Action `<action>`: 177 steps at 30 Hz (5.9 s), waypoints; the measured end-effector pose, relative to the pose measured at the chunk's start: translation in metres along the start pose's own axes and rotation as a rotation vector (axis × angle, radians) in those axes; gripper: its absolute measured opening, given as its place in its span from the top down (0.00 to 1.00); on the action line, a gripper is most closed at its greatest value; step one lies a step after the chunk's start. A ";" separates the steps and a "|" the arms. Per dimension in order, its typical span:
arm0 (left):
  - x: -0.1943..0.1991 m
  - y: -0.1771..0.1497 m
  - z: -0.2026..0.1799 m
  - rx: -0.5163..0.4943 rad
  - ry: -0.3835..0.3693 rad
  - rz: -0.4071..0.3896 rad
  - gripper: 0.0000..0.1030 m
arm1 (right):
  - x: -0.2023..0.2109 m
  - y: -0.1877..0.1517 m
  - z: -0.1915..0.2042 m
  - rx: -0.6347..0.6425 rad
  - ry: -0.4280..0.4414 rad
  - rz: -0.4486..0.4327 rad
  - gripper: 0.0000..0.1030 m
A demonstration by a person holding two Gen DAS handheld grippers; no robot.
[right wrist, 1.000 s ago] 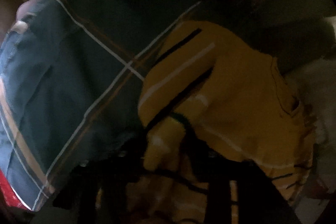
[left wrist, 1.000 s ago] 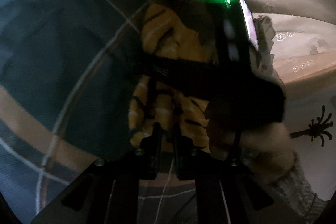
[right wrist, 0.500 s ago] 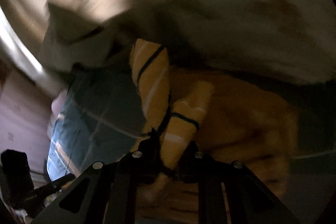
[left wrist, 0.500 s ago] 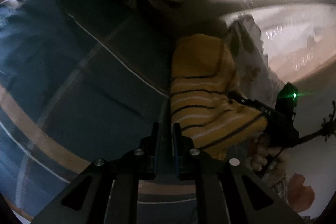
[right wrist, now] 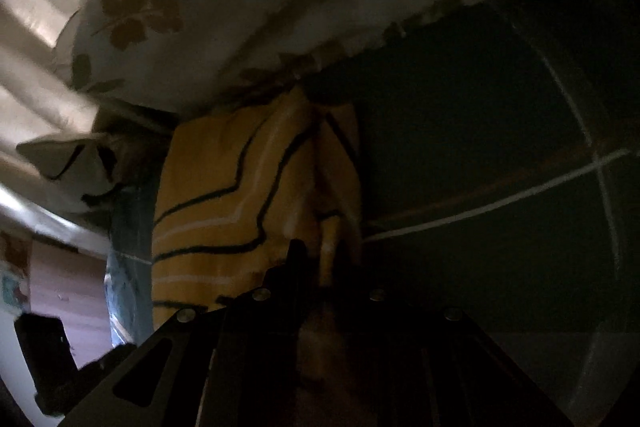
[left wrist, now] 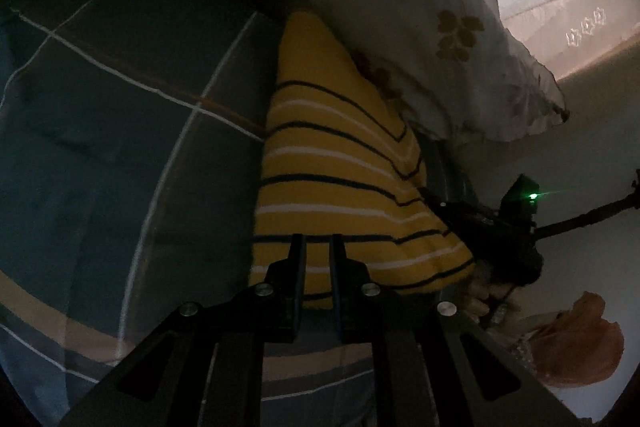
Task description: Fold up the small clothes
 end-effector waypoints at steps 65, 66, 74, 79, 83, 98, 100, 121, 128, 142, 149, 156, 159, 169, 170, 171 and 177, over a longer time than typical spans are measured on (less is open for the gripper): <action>0.030 0.029 0.040 -0.240 0.191 -0.054 0.59 | 0.012 -0.113 0.113 0.105 -0.010 0.028 0.76; 0.034 0.029 0.043 -0.261 0.193 -0.060 0.59 | 0.002 -0.124 0.089 0.103 -0.126 0.053 0.78; 0.052 0.037 0.060 -0.344 0.202 -0.112 0.58 | 0.054 -0.126 0.105 0.070 -0.233 -0.107 0.77; 0.060 0.041 0.071 -0.318 0.205 -0.131 0.58 | 0.012 -0.149 0.144 0.135 -0.195 -0.029 0.77; 0.079 0.045 0.067 -0.364 0.250 -0.205 0.58 | -0.013 -0.179 0.121 0.108 -0.256 0.046 0.77; 0.222 0.038 -0.003 -0.479 0.652 -0.830 0.00 | 0.073 -0.169 0.130 0.213 -0.209 -0.098 0.63; 0.219 0.033 -0.007 -0.468 0.685 -0.821 0.00 | 0.083 -0.170 0.124 0.216 -0.201 -0.099 0.62; 0.119 -0.065 -0.012 -0.399 0.561 -0.369 0.00 | 0.110 -0.186 0.083 0.354 -0.354 -0.154 0.44; 0.104 -0.077 -0.010 -0.384 0.529 -0.297 0.00 | 0.112 -0.186 0.073 0.347 -0.370 -0.148 0.42; 0.082 -0.097 -0.003 -0.327 0.480 -0.197 0.00 | 0.107 -0.195 0.053 0.318 -0.410 -0.108 0.41; 0.080 -0.103 -0.003 -0.322 0.464 -0.180 0.00 | 0.109 -0.195 0.053 0.324 -0.413 -0.116 0.41; 0.087 -0.101 -0.001 -0.310 0.452 -0.193 0.00 | 0.109 -0.192 0.060 0.351 -0.410 -0.131 0.40; 0.089 -0.102 -0.002 -0.311 0.456 -0.200 0.00 | 0.109 -0.193 0.064 0.358 -0.411 -0.137 0.38; 0.089 -0.104 -0.008 -0.330 0.468 -0.206 0.00 | 0.108 -0.192 0.070 0.375 -0.407 -0.142 0.37; 0.089 -0.105 -0.008 -0.330 0.469 -0.206 0.00 | 0.108 -0.192 0.069 0.374 -0.407 -0.142 0.37; 0.088 -0.105 -0.009 -0.332 0.469 -0.206 0.00 | 0.108 -0.191 0.068 0.373 -0.408 -0.141 0.37; 0.083 -0.106 -0.014 -0.334 0.470 -0.198 0.00 | 0.108 -0.188 0.063 0.366 -0.410 -0.142 0.37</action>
Point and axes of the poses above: each gripper's, at about its wrist camera, not at the fingertips, and x roughly against the way its jaws point, z to its left, y to its top, the point moved 10 cm from there along -x, roughly the way its jaws point, and after that the axes turned 4 degrees about -z, right-handed, at the moved point
